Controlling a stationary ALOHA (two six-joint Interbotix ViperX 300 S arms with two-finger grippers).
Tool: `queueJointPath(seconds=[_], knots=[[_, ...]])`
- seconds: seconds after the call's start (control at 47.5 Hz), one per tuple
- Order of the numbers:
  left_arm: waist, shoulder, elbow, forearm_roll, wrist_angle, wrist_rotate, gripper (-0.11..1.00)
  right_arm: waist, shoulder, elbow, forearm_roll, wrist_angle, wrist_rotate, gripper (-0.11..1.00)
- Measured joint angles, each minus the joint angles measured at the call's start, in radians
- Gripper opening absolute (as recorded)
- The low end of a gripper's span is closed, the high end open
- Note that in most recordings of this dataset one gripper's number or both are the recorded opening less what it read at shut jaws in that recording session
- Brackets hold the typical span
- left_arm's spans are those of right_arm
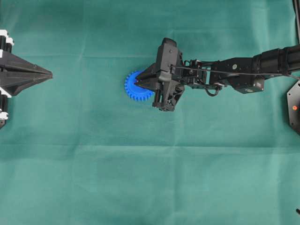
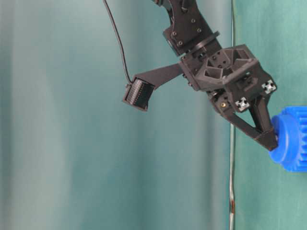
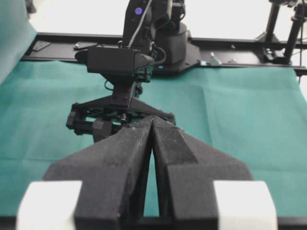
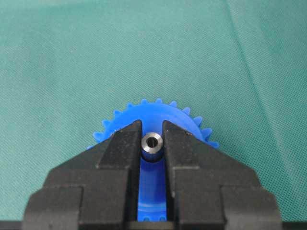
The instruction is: Insert the shaft placed at a random location into the center hole of the medium gear at another random location.
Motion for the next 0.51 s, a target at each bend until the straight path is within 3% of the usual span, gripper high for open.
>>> queueJointPath(seconds=[0.084, 0.295, 0.505], knots=[[0.000, 0.000, 0.002, -0.002, 0.003, 0.000, 0.00, 0.000, 0.000, 0.000, 0.000, 0.000, 0.000, 0.26], [0.000, 0.000, 0.000, -0.002, 0.003, 0.000, 0.00, 0.008, 0.000, 0.000, 0.000, -0.002, 0.000, 0.85], [0.000, 0.000, 0.000, -0.002, 0.008, 0.000, 0.00, 0.002, -0.029, 0.000, 0.000, -0.005, 0.000, 0.81]])
